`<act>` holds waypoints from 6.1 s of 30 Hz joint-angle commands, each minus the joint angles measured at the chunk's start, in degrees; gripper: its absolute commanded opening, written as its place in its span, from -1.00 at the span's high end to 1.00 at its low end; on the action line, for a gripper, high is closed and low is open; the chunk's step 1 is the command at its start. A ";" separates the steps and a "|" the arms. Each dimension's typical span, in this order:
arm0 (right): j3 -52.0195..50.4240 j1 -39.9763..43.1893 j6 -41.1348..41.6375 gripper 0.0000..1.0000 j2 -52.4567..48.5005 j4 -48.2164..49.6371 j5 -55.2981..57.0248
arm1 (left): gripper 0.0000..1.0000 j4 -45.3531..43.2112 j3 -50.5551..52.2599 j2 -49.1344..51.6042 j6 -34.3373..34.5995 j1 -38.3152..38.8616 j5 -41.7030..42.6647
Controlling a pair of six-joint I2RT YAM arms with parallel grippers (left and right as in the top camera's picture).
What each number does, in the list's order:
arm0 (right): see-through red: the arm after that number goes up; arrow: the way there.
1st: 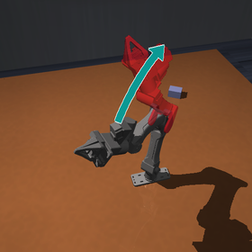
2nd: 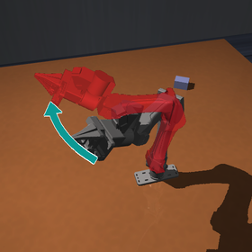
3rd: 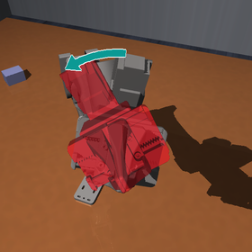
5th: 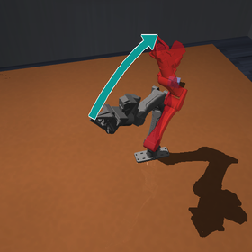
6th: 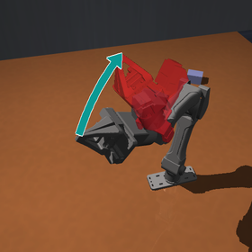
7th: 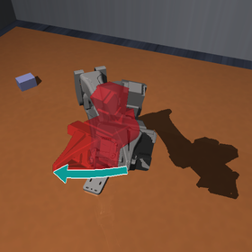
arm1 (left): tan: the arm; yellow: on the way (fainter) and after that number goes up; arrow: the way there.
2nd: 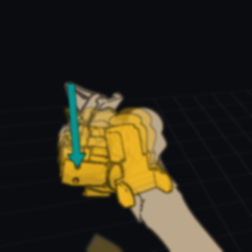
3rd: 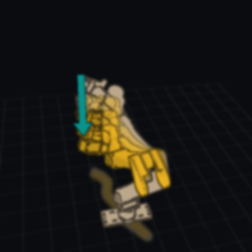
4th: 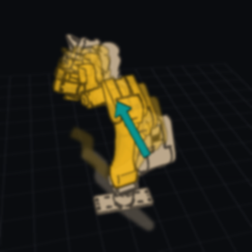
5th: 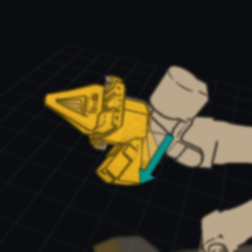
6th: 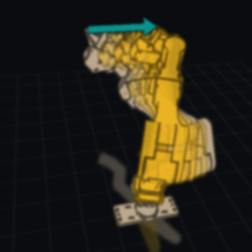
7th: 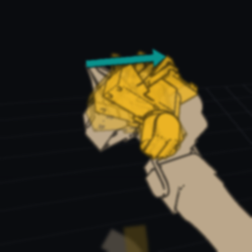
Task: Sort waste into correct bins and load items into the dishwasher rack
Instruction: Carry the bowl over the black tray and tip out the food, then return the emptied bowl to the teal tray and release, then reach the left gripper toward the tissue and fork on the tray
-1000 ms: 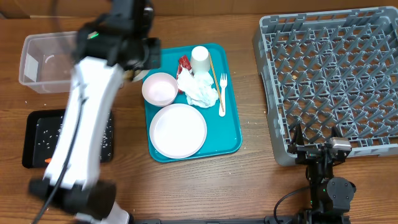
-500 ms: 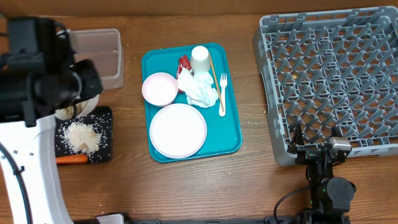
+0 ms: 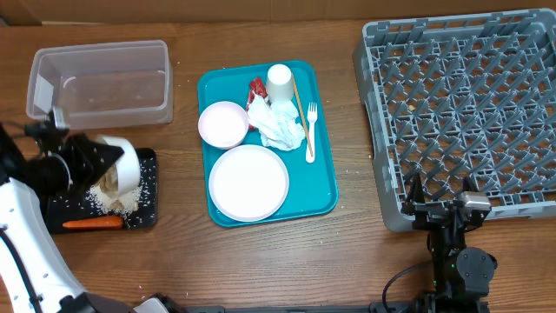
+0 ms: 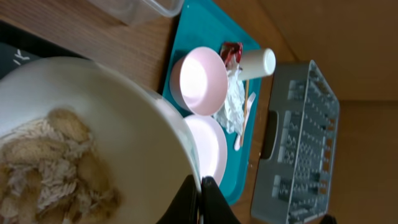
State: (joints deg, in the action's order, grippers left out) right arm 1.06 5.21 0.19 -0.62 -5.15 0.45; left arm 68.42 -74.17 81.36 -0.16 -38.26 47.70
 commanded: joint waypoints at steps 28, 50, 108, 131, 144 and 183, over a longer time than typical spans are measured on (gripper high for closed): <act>-0.59 0.17 -0.02 -1.00 0.46 0.33 0.35 | 0.92 -21.44 18.21 18.29 -1.09 -16.04 40.44; -0.59 0.17 -0.02 -1.00 0.46 0.33 0.35 | 0.92 -14.93 18.16 18.16 -4.61 -22.49 42.95; -0.59 0.17 -0.02 -1.00 0.46 0.33 0.35 | 0.78 -47.58 -15.21 33.62 4.55 54.80 -58.23; -0.59 0.17 -0.02 -1.00 0.46 0.33 0.37 | -0.36 -35.28 -15.67 19.52 10.12 55.12 -51.89; -0.59 0.17 -0.02 -1.00 0.46 0.33 0.35 | -1.00 -15.65 -15.50 9.31 9.53 55.78 -27.67; -0.59 0.17 -0.02 -1.00 0.46 0.33 0.35 | -1.00 -28.92 -15.50 39.74 48.02 71.56 -54.31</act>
State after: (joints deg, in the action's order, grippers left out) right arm 1.06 5.21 0.21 -0.62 -5.17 0.45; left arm 39.81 -89.10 119.24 43.79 33.15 -5.21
